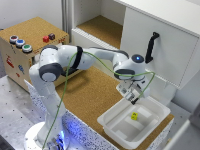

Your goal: Put the grasped yellow object inside the box

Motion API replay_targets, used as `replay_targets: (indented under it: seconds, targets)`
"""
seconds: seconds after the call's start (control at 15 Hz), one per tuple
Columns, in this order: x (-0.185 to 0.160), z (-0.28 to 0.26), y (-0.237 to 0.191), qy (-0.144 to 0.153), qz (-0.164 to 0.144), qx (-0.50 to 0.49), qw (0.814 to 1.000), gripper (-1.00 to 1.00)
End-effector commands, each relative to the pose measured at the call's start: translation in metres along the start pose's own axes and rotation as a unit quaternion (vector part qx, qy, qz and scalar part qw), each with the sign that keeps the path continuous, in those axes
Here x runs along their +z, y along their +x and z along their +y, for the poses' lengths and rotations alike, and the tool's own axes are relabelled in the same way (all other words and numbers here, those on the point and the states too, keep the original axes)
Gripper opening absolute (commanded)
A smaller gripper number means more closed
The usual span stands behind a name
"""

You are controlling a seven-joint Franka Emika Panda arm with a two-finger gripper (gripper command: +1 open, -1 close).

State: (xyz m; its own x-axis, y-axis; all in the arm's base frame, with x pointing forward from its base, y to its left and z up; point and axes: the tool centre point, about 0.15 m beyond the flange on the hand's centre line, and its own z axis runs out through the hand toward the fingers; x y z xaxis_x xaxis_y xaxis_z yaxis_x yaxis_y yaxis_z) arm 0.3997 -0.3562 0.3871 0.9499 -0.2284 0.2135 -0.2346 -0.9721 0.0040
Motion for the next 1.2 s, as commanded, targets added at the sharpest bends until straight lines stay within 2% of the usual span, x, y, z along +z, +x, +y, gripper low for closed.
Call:
replay_targets:
  seconds: [0.0, 0.07, 0.27, 0.4, 0.47, 0.6, 0.8, 0.93, 1.13]
  targets:
    - [-0.008, -0.005, 0.005, -0.018, -0.03, -0.003, 0.999, 1.0]
    - [-0.003, -0.014, -0.003, -0.001, -0.001, -0.01, 1.0, 1.0]
    - [-0.017, -0.077, -0.023, 0.021, -0.01, -0.056, 0.998, 1.0]
    - [-0.028, -0.109, -0.029, 0.018, -0.006, -0.115, 0.993, 1.0]
    - [-0.034, -0.123, -0.031, 0.008, -0.002, -0.144, 0.99, 1.0]
    - [-0.04, -0.148, -0.033, 0.02, 0.005, -0.194, 0.981, 1.0]
    - [-0.037, -0.178, -0.043, 0.053, 0.012, -0.242, 0.969, 1.0]
    - [-0.033, -0.206, -0.057, 0.089, 0.014, -0.272, 0.958, 1.0]
    - [-0.041, -0.259, -0.078, 0.115, 0.02, -0.329, 0.937, 1.0]
